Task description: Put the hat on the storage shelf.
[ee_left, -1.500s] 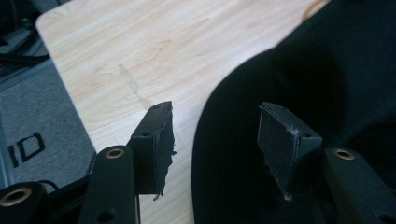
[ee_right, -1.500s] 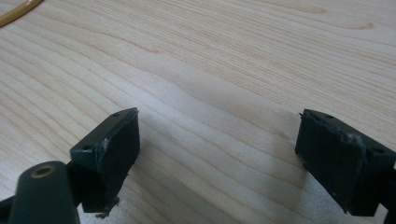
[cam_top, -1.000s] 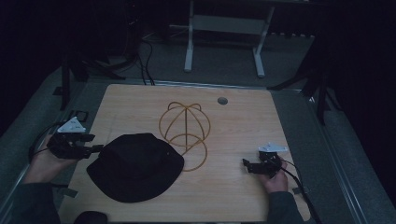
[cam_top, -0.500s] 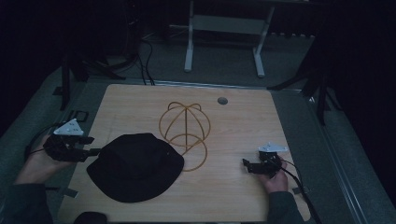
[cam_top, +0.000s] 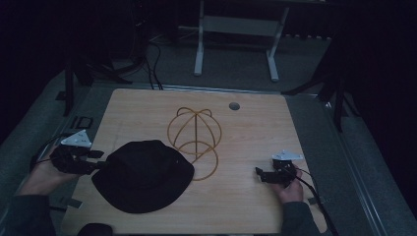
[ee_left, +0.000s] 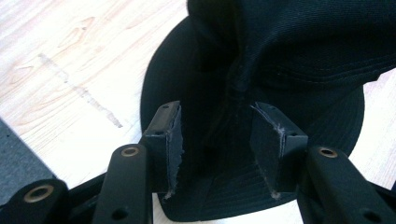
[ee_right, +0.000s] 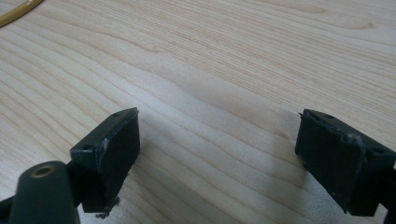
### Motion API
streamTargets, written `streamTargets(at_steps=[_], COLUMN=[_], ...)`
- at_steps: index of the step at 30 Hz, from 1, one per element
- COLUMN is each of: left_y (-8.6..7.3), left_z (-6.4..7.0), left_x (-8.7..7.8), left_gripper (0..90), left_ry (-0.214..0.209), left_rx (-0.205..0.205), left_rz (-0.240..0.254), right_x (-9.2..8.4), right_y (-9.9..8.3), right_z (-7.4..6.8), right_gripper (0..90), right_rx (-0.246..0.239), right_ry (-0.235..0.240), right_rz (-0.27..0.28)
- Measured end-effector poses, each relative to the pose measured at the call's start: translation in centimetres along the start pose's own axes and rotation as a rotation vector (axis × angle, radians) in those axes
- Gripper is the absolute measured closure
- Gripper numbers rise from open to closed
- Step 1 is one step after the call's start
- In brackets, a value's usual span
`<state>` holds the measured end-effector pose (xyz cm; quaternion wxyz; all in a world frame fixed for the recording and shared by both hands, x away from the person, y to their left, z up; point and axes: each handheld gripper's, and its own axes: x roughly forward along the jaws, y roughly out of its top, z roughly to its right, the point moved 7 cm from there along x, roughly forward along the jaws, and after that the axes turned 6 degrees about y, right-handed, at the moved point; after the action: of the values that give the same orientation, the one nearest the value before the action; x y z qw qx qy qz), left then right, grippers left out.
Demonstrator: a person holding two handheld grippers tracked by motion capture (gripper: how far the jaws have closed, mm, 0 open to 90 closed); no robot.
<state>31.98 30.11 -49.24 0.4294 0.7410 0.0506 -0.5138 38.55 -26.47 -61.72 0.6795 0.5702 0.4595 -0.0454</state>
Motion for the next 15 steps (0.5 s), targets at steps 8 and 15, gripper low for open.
streamTargets(at_steps=[8,15], left_y=[1.0,1.3], left_z=[0.4,0.7], left_x=[1.7,3.4], left_gripper=[56.6,57.0], left_ry=[-0.033,-0.064], left_rx=[0.037,0.051], left_rz=[-0.049,-0.098], right_x=[0.0,0.0], right_y=[0.0,0.0], right_z=[0.0,0.0], right_gripper=[13.8,13.8], right_rx=[0.000,0.000], right_ry=[0.000,0.000], right_rz=[0.000,0.001])
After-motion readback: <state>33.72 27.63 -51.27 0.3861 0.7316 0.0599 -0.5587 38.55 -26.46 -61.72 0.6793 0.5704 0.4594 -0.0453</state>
